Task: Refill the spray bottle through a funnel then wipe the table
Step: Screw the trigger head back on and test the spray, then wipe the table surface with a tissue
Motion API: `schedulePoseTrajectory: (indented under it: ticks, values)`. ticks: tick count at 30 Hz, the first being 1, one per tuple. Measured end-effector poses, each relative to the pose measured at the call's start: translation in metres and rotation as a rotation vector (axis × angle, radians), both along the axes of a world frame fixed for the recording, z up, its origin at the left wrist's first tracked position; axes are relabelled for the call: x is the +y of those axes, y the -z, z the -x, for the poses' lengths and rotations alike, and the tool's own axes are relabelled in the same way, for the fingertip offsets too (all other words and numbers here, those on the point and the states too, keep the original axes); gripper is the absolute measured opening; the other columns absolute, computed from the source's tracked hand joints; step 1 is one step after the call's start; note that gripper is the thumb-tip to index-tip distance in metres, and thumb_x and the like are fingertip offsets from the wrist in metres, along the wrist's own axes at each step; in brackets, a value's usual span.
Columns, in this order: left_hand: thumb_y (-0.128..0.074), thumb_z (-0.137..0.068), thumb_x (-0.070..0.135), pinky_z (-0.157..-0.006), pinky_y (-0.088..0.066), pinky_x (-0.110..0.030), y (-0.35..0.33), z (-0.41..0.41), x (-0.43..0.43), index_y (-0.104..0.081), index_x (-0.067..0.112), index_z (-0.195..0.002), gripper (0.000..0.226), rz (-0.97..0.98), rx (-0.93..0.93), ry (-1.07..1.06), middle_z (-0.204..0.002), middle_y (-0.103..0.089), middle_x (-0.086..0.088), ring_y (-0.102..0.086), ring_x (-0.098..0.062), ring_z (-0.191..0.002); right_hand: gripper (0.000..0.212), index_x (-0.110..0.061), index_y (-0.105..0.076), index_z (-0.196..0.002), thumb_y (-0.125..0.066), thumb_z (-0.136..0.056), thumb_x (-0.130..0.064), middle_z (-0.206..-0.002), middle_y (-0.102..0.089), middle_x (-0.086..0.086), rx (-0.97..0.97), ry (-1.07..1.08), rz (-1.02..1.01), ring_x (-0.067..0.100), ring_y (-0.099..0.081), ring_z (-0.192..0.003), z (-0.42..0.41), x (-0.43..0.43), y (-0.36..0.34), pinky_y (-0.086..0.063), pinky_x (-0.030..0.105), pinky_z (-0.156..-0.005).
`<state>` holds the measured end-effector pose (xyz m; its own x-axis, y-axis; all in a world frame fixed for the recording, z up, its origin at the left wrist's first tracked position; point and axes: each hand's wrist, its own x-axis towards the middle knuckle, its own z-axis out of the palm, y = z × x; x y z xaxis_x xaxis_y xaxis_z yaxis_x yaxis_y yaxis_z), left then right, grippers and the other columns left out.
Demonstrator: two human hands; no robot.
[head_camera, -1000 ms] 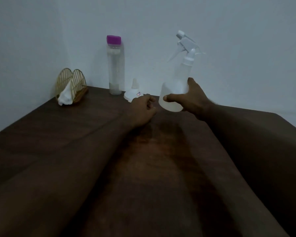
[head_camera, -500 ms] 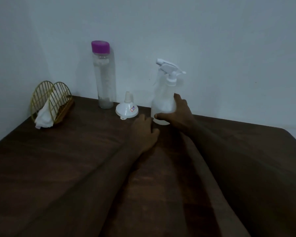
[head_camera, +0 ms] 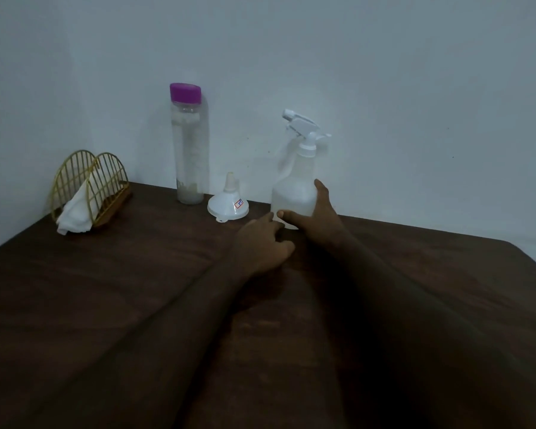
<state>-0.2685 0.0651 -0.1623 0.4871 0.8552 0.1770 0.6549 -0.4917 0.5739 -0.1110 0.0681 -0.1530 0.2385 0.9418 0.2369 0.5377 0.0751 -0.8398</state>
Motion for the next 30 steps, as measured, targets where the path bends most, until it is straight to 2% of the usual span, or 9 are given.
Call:
schedulePoseTrajectory:
  ticks: [9,12,14,16,19,22,24,27,30]
  values:
    - [-0.037,-0.068,0.049,-0.089,-0.043,-0.035,0.0,-0.001,-0.002,-0.064,0.017,-0.11,0.059,-0.004,0.052,0.013,-0.121,-0.052,0.007,-0.052,-0.021,-0.107,0.101,-0.016,-0.01,-0.153,-0.08,-0.08,-0.027,-0.145,-0.037,0.002,0.002,0.003,-0.011,0.01,-0.037,-0.119,0.002,0.002,0.004,-0.034,0.024,-0.093]
    - [-0.04,-0.069,0.047,-0.087,-0.045,-0.035,0.0,-0.001,-0.001,-0.064,0.016,-0.104,0.053,0.018,0.006,0.006,-0.115,-0.054,0.007,-0.054,-0.02,-0.103,0.1,-0.015,-0.012,-0.152,-0.081,-0.08,-0.027,-0.146,-0.035,0.002,-0.005,0.007,-0.008,0.012,-0.038,-0.121,0.001,0.003,0.004,-0.035,0.024,-0.092]
    - [-0.046,-0.076,0.042,-0.08,-0.042,-0.027,0.0,-0.001,0.0,-0.062,0.016,-0.105,0.042,0.025,-0.038,-0.003,-0.108,-0.055,0.008,-0.055,-0.017,-0.1,0.101,-0.017,-0.013,-0.152,-0.081,-0.079,-0.029,-0.143,-0.037,0.0,-0.012,0.02,-0.005,0.013,-0.04,-0.122,0.0,0.003,0.004,-0.035,0.024,-0.092]
    - [-0.051,-0.085,0.033,-0.074,-0.036,-0.021,-0.002,0.001,-0.002,-0.059,0.019,-0.114,0.033,0.021,-0.073,-0.036,-0.105,-0.056,0.007,-0.052,-0.011,-0.094,0.108,-0.017,-0.01,-0.153,-0.083,-0.076,-0.034,-0.144,-0.037,-0.002,-0.018,0.036,0.014,0.015,-0.041,-0.126,0.0,0.004,0.004,-0.037,0.026,-0.095]
    - [-0.052,-0.087,0.03,-0.078,-0.036,-0.023,-0.003,0.004,-0.005,-0.06,0.022,-0.118,0.034,0.029,-0.138,-0.101,-0.107,-0.061,0.005,-0.052,-0.012,-0.094,0.129,-0.016,0.0,-0.156,-0.089,-0.066,-0.043,-0.156,-0.027,0.003,0.029,0.071,0.061,0.023,-0.034,-0.14,-0.001,0.003,0.003,-0.036,0.04,-0.112]
    - [-0.056,-0.087,0.03,-0.08,-0.037,-0.022,-0.006,0.003,-0.01,-0.064,0.017,-0.114,0.032,0.02,-0.208,-0.158,-0.104,-0.063,0.003,-0.057,-0.015,-0.098,0.141,-0.018,0.012,-0.155,-0.09,-0.062,-0.043,-0.157,-0.028,0.009,0.103,0.112,0.136,0.03,-0.037,-0.14,0.003,-0.012,0.0,-0.039,0.048,-0.111]
    - [-0.059,-0.084,0.03,-0.085,-0.037,-0.022,-0.009,0.007,-0.016,-0.065,0.016,-0.115,0.034,-0.034,-0.267,-0.196,-0.109,-0.066,0.0,-0.058,-0.017,-0.105,0.131,-0.014,-0.003,-0.155,-0.09,-0.061,-0.043,-0.147,-0.043,0.008,0.036,0.096,0.154,0.029,-0.048,-0.131,0.013,-0.03,-0.002,-0.046,0.047,-0.104]
    - [-0.055,-0.079,0.03,-0.086,-0.043,-0.023,-0.013,0.014,-0.039,-0.068,0.015,-0.105,0.032,-0.199,-0.255,-0.174,-0.1,-0.07,-0.001,-0.062,-0.017,-0.095,0.084,-0.011,-0.056,-0.127,-0.08,-0.059,-0.052,-0.118,-0.067,0.006,-0.177,0.013,0.199,0.024,-0.065,-0.109,0.023,-0.056,-0.009,-0.055,0.044,-0.092]
    - [-0.054,-0.082,0.023,-0.074,-0.043,-0.023,-0.016,0.025,-0.062,-0.07,0.011,-0.094,0.023,-0.274,-0.259,-0.101,-0.089,-0.07,-0.002,-0.06,-0.013,-0.081,0.034,-0.007,-0.066,-0.112,-0.066,-0.086,-0.03,-0.109,-0.069,0.014,-0.395,-0.042,0.306,0.032,-0.065,-0.103,0.043,-0.086,-0.025,-0.054,0.042,-0.09]
